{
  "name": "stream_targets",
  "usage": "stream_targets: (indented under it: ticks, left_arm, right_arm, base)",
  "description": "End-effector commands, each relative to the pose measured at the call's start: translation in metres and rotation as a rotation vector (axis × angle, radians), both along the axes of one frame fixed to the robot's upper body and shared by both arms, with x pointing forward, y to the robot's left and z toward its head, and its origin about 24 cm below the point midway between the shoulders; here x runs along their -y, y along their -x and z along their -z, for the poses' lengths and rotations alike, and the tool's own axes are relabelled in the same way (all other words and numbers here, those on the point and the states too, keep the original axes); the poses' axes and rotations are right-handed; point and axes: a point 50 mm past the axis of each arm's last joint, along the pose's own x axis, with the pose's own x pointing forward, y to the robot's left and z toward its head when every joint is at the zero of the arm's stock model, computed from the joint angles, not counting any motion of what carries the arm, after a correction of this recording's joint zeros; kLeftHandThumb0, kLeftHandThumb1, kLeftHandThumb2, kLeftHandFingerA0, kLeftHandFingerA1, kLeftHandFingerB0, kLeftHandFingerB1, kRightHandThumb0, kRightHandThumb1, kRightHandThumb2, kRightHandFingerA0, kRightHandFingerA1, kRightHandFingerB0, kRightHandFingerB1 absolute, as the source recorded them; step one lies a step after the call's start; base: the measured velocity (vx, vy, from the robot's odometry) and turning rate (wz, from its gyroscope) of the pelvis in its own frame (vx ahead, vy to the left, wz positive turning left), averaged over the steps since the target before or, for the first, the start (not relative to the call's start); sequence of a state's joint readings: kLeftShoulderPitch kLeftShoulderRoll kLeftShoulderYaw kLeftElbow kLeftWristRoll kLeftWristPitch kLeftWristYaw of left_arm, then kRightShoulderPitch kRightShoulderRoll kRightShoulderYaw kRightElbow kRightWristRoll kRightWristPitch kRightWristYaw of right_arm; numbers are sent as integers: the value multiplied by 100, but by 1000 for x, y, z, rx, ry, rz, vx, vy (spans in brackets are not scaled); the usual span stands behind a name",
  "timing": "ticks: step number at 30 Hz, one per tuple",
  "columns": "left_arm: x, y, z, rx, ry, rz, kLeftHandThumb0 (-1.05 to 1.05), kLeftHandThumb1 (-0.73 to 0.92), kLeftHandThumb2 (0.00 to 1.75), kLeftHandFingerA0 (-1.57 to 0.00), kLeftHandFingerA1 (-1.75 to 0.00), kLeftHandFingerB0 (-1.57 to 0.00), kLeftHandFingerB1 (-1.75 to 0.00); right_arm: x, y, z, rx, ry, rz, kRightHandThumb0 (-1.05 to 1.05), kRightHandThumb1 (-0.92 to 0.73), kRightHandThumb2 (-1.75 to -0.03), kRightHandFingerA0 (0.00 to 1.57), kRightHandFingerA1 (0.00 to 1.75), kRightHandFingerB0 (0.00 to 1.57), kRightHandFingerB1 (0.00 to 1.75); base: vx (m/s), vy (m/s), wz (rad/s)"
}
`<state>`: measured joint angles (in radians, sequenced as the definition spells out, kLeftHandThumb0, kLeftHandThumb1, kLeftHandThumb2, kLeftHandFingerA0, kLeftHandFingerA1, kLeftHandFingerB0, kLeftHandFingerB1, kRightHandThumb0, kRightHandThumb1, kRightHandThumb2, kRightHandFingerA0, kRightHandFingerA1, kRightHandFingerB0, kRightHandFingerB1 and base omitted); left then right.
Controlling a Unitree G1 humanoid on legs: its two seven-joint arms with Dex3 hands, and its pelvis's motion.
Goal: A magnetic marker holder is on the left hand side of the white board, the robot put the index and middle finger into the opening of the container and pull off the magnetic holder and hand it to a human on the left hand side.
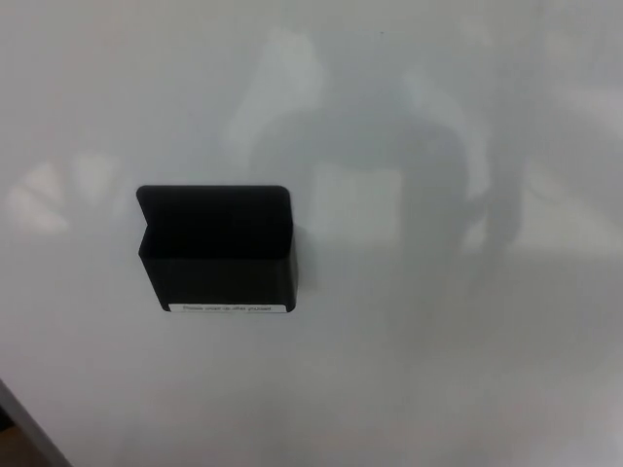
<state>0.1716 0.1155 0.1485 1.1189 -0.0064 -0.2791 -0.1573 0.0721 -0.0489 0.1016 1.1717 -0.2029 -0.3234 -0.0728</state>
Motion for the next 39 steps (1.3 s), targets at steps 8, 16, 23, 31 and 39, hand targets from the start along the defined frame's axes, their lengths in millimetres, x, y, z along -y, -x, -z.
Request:
stream_targets:
  ticks: [8, 16, 23, 31, 39]
  left_arm:
    - [-16, -57, -92, 690, -87, 315, -63, 51, 57, -46, -35, -38, -33]
    - [-16, -85, -204, 1057, -245, 579, -72, 45, 81, -39, -47, -31, -43]
    - [-11, -95, -272, 1243, -371, 710, -71, 55, 58, -52, -37, -39, -33]
    - [13, -109, -340, 1446, -536, 907, -70, 54, 58, -36, -32, -35, -32]
    - [42, -129, -381, 1477, -651, 1107, -73, 54, 57, -35, -34, -30, -30]
  right_arm:
    - [-3, -8, -10, 184, 0, -44, -66, -79, -64, 62, 45, 29, 30]
    - [-1, -10, -10, 190, 5, -49, -67, -80, -64, 61, 44, 29, 30]
    - [3, -12, -11, 184, 11, -47, -74, -64, -98, 53, 57, 23, 44]
    - [4, -15, -12, 198, 25, -64, -70, -64, -97, 54, 58, 24, 45]
    - [5, -19, -14, 213, 43, -82, -67, -81, -65, 62, 44, 28, 30]
  base:
    - [0, 0, 0]
    - [0, 0, 0]
    - [0, 0, 0]
    - [0, 0, 0]
    - [0, 0, 0]
